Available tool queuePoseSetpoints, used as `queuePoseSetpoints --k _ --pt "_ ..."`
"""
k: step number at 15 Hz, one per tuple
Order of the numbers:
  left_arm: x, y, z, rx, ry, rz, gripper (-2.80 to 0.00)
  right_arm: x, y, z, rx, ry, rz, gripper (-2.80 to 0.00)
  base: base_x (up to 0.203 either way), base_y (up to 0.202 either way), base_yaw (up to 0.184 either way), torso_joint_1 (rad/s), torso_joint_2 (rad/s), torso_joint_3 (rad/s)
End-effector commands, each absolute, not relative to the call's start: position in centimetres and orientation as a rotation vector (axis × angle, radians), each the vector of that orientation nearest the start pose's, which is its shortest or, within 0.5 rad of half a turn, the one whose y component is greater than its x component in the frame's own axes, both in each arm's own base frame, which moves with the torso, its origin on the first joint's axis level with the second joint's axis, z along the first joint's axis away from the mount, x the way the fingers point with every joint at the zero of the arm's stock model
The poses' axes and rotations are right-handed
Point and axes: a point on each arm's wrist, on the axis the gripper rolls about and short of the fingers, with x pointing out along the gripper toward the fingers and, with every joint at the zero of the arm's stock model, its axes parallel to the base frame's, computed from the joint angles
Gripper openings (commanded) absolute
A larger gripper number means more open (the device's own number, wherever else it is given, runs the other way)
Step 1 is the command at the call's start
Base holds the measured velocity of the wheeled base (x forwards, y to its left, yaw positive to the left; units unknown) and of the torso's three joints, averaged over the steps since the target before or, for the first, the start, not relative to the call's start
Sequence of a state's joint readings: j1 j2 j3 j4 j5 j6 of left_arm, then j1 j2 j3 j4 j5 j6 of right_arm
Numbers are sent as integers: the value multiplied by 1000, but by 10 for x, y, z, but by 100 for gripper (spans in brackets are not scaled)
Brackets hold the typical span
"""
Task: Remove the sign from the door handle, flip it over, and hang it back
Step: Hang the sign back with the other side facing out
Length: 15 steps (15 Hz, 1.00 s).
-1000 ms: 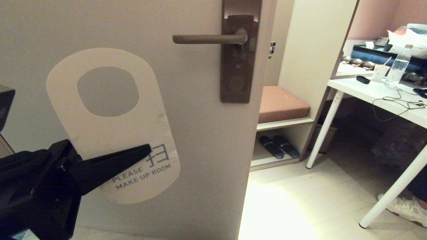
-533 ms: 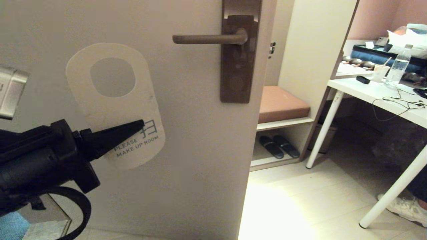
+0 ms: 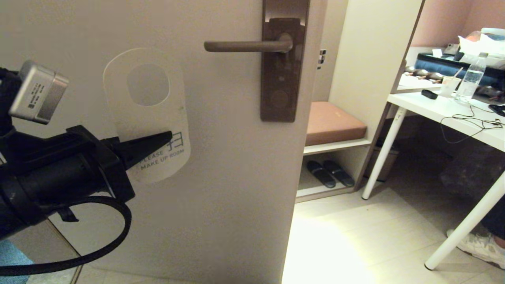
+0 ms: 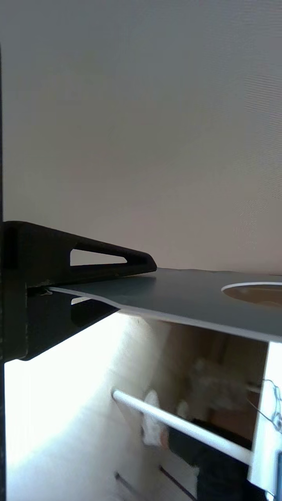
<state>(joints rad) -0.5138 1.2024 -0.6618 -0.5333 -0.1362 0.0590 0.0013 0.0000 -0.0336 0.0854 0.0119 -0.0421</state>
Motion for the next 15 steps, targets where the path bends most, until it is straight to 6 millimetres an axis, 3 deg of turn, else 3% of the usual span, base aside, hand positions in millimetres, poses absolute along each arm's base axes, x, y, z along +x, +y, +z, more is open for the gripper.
queuePoseSetpoints --k 1,6,15 --pt "163 -95 254 64 -9 -634 -280 -26 0 76 -43 52 15 -280 0 0 0 0 0 0" --pt "189 -108 265 65 -9 -544 -280 -26 0 76 -43 52 15 -280 0 0 0 0 0 0" --pt "203 -111 281 74 15 -393 -280 -26 0 76 -43 52 15 -280 0 0 0 0 0 0"
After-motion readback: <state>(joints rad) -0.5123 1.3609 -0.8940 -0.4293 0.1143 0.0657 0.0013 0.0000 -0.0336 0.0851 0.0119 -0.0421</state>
